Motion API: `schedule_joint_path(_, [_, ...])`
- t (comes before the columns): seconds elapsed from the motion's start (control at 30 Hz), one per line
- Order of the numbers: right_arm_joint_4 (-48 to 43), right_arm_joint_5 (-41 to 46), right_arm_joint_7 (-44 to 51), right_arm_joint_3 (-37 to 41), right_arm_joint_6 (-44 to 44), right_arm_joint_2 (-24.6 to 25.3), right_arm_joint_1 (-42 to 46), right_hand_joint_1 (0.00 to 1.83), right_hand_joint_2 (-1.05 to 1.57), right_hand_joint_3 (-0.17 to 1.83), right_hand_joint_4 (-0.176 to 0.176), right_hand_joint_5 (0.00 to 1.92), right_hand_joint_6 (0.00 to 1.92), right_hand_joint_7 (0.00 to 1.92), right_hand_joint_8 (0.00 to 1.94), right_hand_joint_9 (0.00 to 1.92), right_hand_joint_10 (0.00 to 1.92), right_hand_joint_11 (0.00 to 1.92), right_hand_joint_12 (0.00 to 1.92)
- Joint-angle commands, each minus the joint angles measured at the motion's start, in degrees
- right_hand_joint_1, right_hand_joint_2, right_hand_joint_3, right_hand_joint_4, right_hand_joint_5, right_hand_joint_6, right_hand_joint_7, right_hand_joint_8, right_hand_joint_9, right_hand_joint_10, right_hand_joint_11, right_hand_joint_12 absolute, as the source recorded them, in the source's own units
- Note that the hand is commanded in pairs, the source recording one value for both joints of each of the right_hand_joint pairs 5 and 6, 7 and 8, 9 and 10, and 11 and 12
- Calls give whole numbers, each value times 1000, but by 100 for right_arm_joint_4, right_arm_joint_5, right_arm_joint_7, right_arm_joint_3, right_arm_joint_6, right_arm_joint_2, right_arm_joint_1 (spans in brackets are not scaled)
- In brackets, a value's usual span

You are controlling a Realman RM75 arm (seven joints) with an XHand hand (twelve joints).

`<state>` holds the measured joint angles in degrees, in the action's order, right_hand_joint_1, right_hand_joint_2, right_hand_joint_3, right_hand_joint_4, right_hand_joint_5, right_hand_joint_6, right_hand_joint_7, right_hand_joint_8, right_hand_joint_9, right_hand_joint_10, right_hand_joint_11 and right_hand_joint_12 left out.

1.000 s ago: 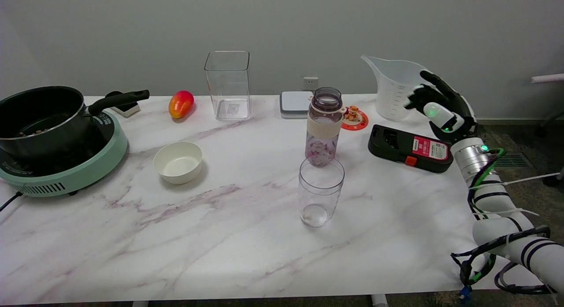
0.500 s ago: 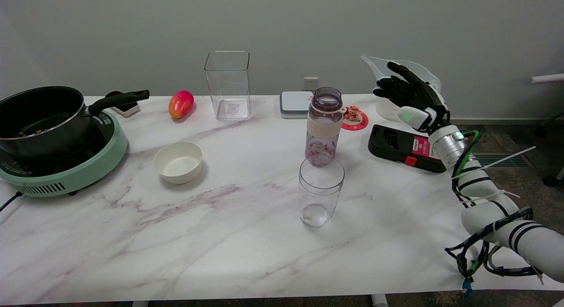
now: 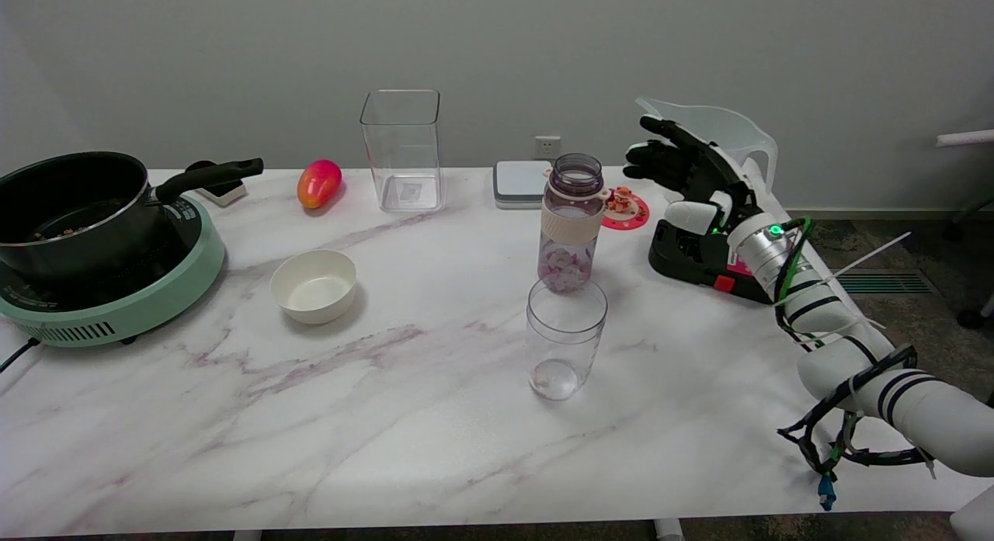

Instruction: Pick up the bottle.

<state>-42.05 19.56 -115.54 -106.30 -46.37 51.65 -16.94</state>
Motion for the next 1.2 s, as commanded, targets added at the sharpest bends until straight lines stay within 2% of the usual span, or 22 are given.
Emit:
schedule_joint_path(0.03, [457, -339, 230, -239, 111, 401, -380, 1299, -556, 1128, 0, 359, 359, 728, 728, 582, 582, 645, 645])
schedule_joint_path(0.3, [760, -331, 438, -255, 86, 673, -532, 1320, -504, 1056, 0, 359, 359, 756, 756, 601, 601, 671, 671])
schedule_joint_path(1.2, [955, -379, 478, -351, 86, 1369, -637, 1342, -537, 1118, 0, 371, 371, 756, 756, 585, 585, 675, 675])
